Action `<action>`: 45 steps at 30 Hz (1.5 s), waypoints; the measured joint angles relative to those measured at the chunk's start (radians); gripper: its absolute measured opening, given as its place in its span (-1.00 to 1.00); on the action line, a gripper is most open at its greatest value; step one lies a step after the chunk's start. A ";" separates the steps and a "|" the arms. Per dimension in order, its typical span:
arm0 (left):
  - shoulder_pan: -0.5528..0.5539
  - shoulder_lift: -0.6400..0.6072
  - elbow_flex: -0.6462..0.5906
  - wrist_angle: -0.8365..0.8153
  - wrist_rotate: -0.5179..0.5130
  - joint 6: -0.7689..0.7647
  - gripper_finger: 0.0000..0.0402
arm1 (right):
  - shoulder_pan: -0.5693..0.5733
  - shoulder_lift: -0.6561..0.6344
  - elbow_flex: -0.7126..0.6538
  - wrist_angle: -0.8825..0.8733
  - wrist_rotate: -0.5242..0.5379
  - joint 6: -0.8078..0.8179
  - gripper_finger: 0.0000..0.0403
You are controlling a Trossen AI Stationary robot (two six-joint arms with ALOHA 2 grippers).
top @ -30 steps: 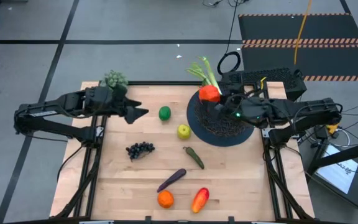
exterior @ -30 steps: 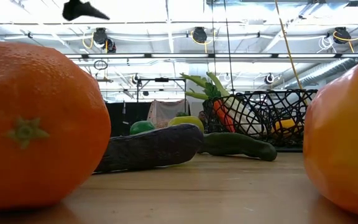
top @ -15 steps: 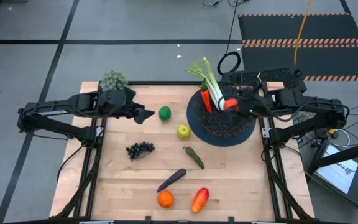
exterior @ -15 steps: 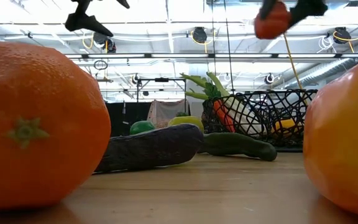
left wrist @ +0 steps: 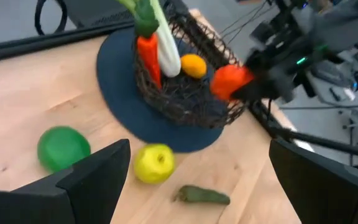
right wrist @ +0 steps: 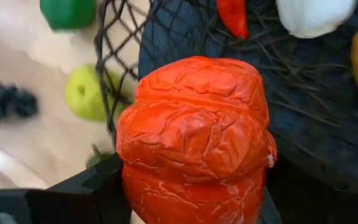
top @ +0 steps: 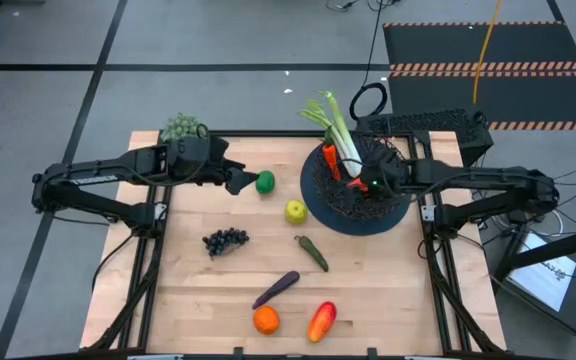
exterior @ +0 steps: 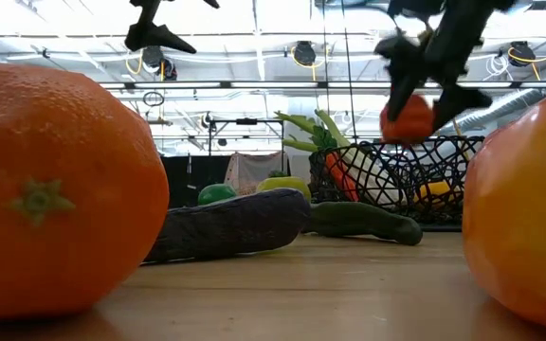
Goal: Build produce basket
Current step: Put the orange pumpkin into the black woven basket, then put the red apple into the black woven basket
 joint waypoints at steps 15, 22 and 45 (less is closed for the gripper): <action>-0.024 0.000 0.000 0.090 0.020 -0.063 0.90 | -0.168 0.000 -0.122 0.181 -0.022 -0.111 0.47; -0.080 0.000 0.000 0.145 0.020 -0.096 0.90 | -0.219 0.000 -0.122 0.183 -0.019 -0.192 0.48; -0.339 0.018 0.000 0.067 -0.169 -0.100 0.90 | -0.077 -0.322 -0.086 0.453 -0.062 -0.056 0.80</action>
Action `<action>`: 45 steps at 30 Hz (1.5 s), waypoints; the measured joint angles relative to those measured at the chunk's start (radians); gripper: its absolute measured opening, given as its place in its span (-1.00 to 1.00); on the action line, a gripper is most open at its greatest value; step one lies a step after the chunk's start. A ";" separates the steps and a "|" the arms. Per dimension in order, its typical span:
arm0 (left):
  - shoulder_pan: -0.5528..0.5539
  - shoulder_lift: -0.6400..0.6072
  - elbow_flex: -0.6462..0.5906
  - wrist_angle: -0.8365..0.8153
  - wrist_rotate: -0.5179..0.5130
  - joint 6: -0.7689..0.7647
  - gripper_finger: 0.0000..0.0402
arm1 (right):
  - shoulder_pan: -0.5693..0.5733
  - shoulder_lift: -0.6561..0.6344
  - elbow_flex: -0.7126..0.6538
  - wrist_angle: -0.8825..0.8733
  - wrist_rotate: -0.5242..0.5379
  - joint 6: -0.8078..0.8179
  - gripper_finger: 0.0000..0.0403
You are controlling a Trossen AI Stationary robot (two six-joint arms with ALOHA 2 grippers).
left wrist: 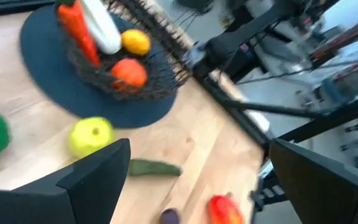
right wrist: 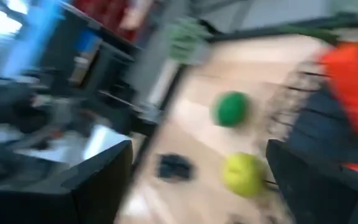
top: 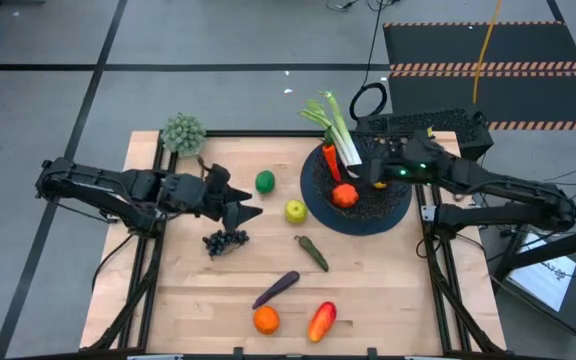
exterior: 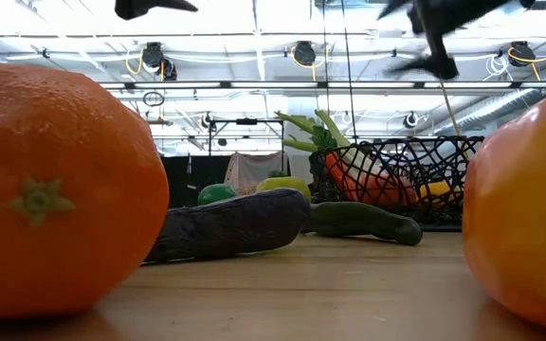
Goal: Build produce basket
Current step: Put the red apple into the black woven basket
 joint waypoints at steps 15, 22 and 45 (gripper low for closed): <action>-0.063 0.197 0.000 -0.008 0.031 0.005 0.90 | 0.506 0.090 0.006 0.236 0.365 0.153 0.67; -0.090 0.267 0.022 0.008 0.046 0.096 0.90 | 0.633 0.147 0.005 0.304 0.383 0.136 0.67; 0.127 0.560 0.270 -0.146 0.040 0.519 0.90 | 0.581 -0.147 0.004 -0.055 0.274 -0.365 0.67</action>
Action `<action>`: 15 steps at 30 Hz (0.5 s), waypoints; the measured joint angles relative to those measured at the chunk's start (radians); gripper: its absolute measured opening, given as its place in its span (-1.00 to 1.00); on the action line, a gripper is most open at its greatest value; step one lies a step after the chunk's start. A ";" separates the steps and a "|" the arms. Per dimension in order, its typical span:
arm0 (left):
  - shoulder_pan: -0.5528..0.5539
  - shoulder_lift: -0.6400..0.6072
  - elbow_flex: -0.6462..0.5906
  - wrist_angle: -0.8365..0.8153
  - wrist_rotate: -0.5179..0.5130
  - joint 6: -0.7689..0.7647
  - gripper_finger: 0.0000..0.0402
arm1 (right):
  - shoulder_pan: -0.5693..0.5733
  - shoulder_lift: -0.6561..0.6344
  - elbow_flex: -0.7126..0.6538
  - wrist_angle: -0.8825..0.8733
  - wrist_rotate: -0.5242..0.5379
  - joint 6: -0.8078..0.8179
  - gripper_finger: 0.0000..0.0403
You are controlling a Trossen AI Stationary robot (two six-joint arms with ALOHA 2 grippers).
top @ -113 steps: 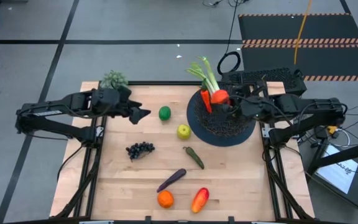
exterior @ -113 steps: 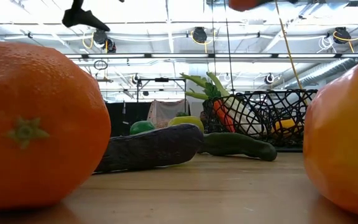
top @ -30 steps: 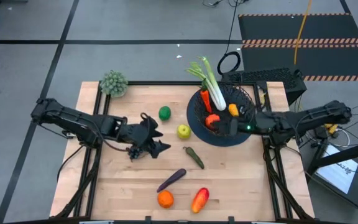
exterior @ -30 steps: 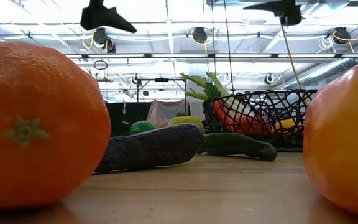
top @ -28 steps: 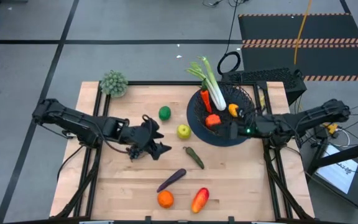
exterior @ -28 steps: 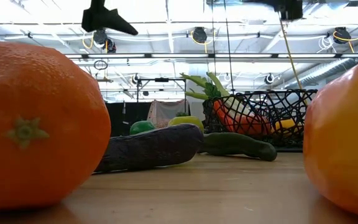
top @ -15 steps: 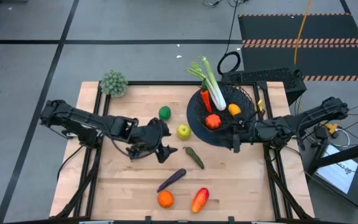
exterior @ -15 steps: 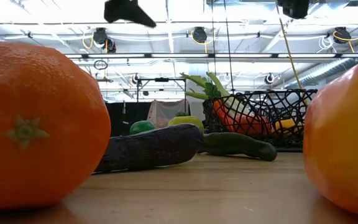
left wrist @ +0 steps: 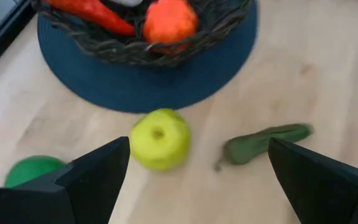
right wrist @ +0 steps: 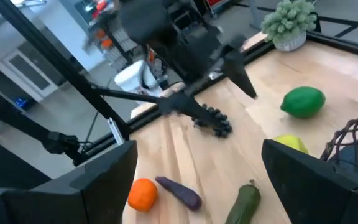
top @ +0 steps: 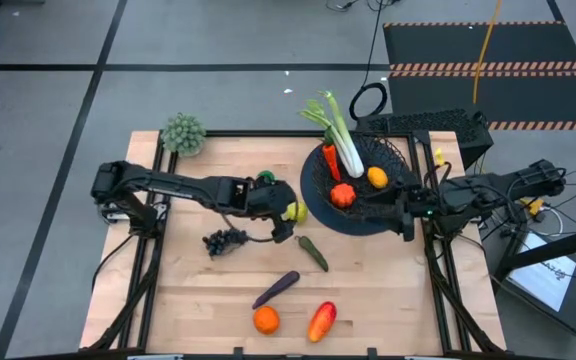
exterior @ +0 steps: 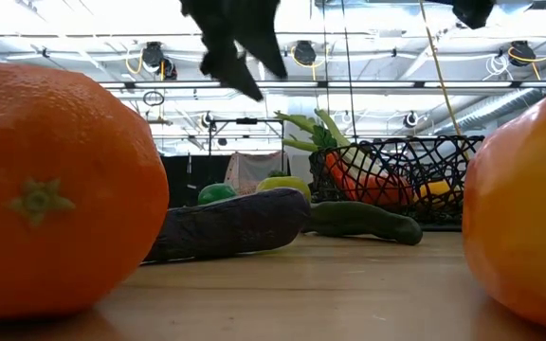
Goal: Build produce basket
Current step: Put the red apple into the black woven basket
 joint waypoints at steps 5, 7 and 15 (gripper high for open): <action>0.047 0.088 0.000 0.054 0.033 0.124 0.90 | 0.000 -0.043 0.000 -0.013 0.000 -0.007 0.67; 0.068 0.126 -0.001 0.098 0.076 0.130 0.90 | 0.000 -0.057 0.000 -0.035 -0.001 -0.010 0.67; 0.139 0.225 -0.001 0.101 0.117 0.124 0.90 | 0.000 -0.092 0.000 -0.067 0.004 -0.009 0.67</action>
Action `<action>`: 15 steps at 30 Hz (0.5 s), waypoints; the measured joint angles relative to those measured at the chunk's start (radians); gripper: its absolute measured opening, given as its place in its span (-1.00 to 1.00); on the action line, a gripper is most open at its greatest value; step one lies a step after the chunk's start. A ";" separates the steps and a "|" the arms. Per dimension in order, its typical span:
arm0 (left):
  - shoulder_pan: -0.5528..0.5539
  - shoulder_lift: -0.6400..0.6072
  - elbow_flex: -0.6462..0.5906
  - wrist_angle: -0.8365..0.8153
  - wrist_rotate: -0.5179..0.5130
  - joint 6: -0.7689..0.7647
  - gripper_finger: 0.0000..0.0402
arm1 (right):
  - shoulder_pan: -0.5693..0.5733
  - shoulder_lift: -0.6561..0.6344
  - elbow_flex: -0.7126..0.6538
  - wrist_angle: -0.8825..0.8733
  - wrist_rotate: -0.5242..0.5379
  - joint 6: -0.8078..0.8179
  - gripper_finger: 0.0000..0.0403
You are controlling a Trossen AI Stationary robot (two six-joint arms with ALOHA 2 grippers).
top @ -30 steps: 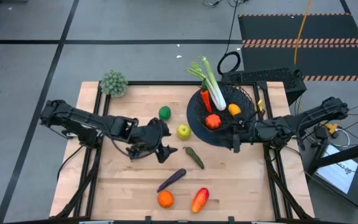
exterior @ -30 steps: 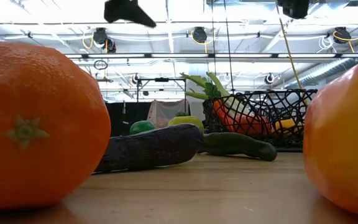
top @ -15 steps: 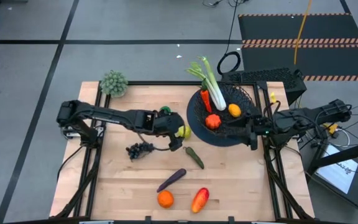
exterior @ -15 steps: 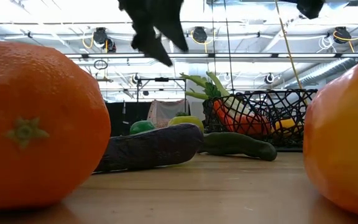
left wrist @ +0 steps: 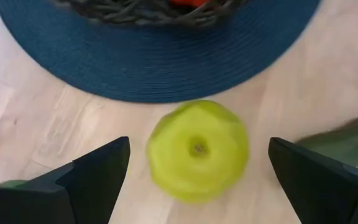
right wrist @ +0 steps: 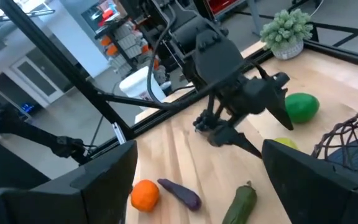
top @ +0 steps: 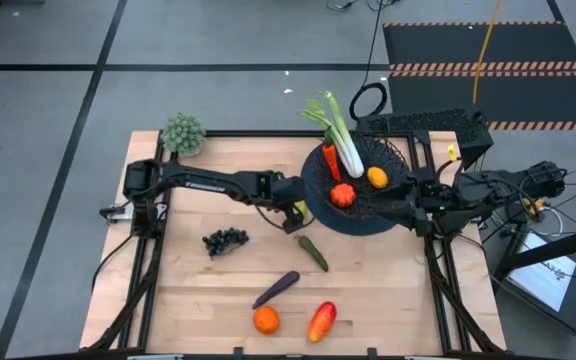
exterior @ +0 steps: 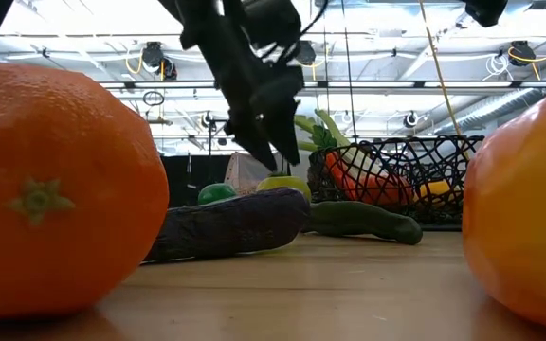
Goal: Build produce basket
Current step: Put the red apple into the black woven basket
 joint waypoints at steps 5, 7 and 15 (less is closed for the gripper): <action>0.030 0.051 0.000 0.051 0.046 -0.030 0.90 | -0.001 0.001 0.000 -0.001 0.032 0.006 0.67; 0.033 0.059 0.000 0.055 0.039 -0.030 0.90 | -0.001 0.000 0.000 -0.001 0.049 0.026 0.67; 0.036 0.081 0.000 0.001 0.064 -0.013 0.90 | -0.013 0.007 0.000 0.031 0.137 0.040 0.67</action>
